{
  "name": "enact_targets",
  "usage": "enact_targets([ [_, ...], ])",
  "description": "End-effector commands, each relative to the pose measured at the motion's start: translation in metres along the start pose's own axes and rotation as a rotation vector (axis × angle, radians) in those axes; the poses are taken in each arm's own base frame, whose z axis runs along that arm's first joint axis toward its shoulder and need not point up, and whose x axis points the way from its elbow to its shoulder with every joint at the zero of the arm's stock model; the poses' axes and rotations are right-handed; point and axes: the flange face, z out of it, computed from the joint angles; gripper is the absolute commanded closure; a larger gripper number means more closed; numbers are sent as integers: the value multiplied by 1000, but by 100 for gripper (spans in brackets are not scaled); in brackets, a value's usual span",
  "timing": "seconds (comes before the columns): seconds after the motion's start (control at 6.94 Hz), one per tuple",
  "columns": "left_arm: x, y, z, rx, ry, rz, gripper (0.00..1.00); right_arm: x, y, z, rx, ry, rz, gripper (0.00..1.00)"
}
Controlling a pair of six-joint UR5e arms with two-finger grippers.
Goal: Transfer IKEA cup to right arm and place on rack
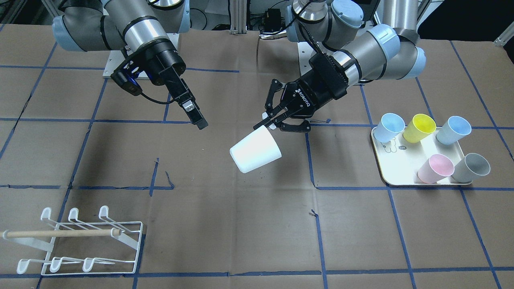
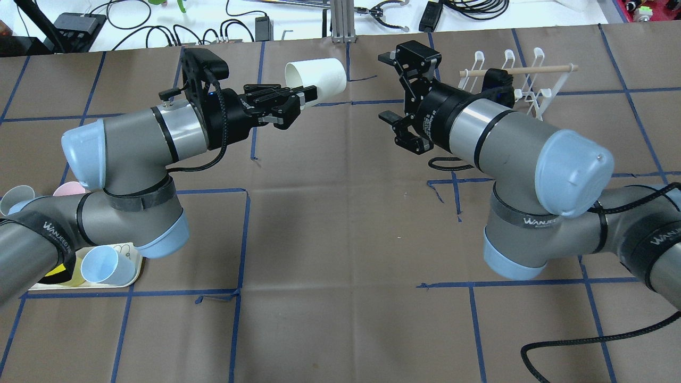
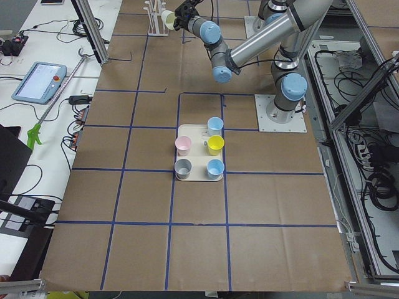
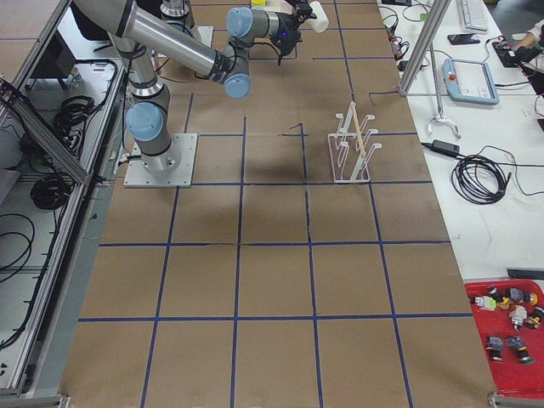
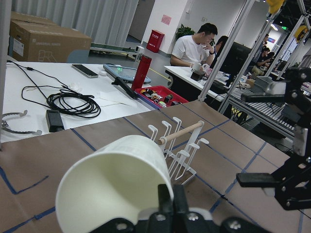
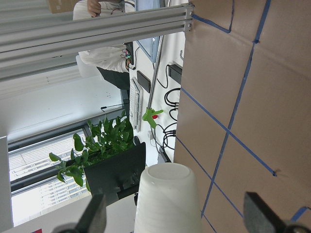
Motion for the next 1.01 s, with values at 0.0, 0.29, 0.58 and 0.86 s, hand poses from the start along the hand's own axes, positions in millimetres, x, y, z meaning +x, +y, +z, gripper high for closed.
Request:
enact_targets([
  [0.0,1,3,2,17,2,-3,100,13,6,20,-31,39,6,0],
  [0.29,1,3,2,17,2,-5,99,3,7,35,-49,40,-2,0],
  [0.58,1,3,2,17,1,-5,99,-8,15,60,-73,37,-19,0],
  [0.86,1,3,2,17,1,-5,99,-14,10,74,-79,33,-23,0],
])
